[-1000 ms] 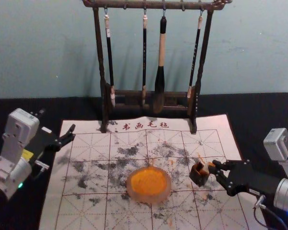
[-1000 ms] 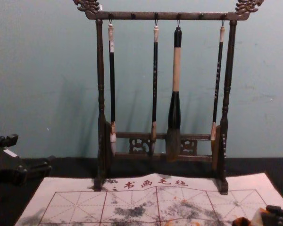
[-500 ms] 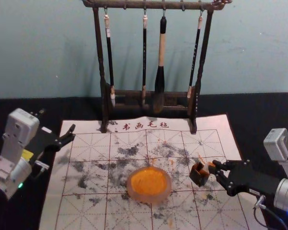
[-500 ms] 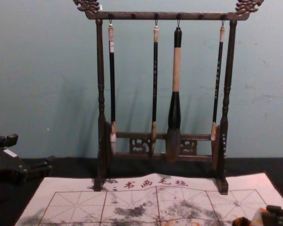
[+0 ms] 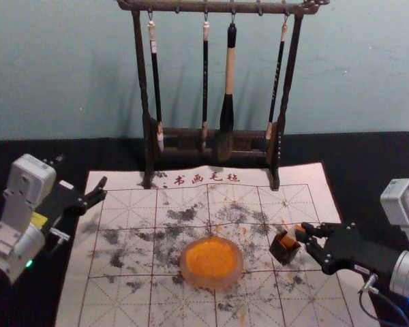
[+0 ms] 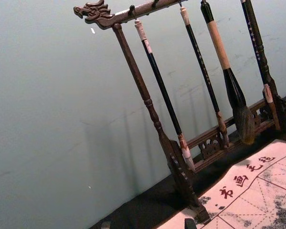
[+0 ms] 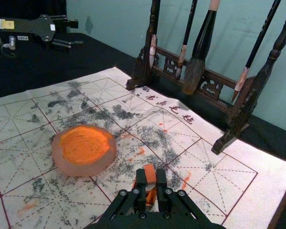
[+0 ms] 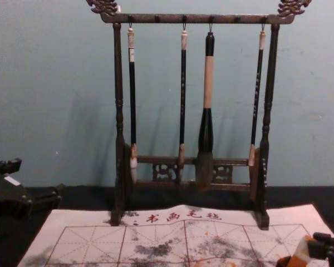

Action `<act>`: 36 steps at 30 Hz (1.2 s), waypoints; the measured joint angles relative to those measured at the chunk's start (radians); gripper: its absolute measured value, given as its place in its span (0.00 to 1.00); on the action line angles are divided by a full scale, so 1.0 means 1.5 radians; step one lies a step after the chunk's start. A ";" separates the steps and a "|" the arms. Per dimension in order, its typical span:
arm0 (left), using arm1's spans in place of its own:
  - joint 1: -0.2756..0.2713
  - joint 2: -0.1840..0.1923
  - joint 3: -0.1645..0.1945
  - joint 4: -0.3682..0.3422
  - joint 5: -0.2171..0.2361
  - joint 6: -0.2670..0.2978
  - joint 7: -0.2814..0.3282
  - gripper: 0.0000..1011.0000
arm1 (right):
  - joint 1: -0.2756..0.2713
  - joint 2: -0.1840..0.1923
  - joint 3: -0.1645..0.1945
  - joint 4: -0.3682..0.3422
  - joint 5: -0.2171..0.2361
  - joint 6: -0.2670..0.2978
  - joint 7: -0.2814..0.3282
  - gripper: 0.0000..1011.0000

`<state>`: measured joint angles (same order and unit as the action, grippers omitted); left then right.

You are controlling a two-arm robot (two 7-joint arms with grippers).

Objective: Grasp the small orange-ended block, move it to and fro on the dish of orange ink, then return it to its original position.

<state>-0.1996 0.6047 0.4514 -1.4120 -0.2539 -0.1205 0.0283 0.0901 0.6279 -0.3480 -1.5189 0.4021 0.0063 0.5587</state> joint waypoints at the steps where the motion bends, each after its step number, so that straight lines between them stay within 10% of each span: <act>1: 0.000 0.000 0.000 0.000 0.000 0.000 0.000 0.99 | 0.000 0.000 0.000 0.000 0.000 0.000 0.000 0.10; 22: 0.000 0.000 0.000 0.000 0.000 0.000 0.000 0.99 | -0.014 0.035 0.029 -0.069 0.005 0.003 -0.007 0.10; 36: 0.000 0.000 0.000 0.000 0.000 0.000 0.000 0.99 | 0.047 0.007 0.013 -0.048 -0.002 0.002 -0.003 0.10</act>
<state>-0.1995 0.6047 0.4514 -1.4119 -0.2539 -0.1206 0.0283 0.1608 0.6377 -0.3288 -1.5904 0.3996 0.0090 0.5534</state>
